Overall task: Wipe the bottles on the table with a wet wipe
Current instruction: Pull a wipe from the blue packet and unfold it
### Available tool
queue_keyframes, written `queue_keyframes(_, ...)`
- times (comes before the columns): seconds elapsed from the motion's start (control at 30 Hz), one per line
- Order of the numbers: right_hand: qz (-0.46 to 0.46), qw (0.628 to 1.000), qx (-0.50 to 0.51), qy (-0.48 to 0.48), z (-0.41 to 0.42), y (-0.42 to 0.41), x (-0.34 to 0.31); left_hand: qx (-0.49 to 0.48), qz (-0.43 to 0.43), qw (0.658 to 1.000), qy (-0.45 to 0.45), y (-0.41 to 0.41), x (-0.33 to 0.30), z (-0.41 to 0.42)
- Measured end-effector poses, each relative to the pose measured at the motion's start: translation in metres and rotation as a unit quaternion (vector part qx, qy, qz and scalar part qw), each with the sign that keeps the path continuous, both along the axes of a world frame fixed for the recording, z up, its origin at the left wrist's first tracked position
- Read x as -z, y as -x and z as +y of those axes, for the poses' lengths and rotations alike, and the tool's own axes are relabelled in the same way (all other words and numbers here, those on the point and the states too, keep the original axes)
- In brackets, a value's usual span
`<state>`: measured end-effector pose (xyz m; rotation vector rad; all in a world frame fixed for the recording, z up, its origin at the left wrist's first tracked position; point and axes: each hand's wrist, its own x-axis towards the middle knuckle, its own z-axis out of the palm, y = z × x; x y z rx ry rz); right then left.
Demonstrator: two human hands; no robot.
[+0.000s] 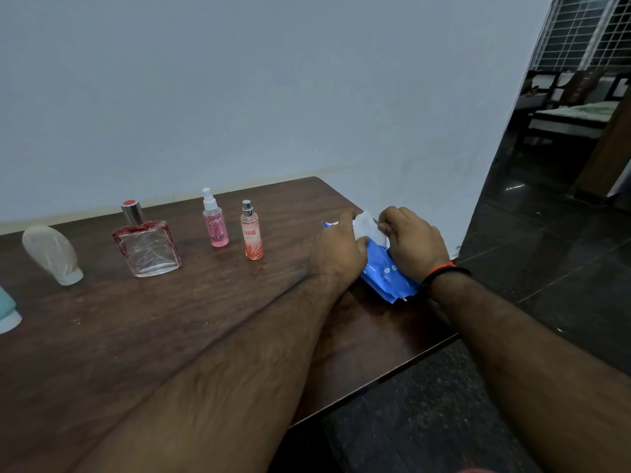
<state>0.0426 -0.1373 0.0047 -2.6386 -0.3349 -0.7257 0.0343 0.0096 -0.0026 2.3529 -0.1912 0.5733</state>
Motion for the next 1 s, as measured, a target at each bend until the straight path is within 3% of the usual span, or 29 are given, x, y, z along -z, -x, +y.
queue_keyframes(0.4,0.052,0.992,0.056,-0.100,0.002,-0.008,-0.005,-0.005,0.028,0.999,-0.029,0.003,-0.004,0.003)
queue_keyframes(0.53,0.089,0.991,0.033,-0.096,0.002,-0.005,-0.009,0.002,0.044,0.999,0.027,0.004,-0.004,0.006)
queue_keyframes(0.67,0.166,0.961,-0.028,-0.221,-0.002,0.000,-0.012,0.041,0.052,0.995,0.071,0.006,0.000,0.006)
queue_keyframes(0.8,0.141,0.983,-0.015,-0.120,-0.001,0.000,-0.008,0.062,0.051,0.994,0.080,0.008,0.007,0.000)
queue_keyframes(1.0,0.069,0.990,-0.023,-0.120,0.004,0.001,-0.009,0.061,0.078,0.994,0.035,0.004,0.005,0.000)
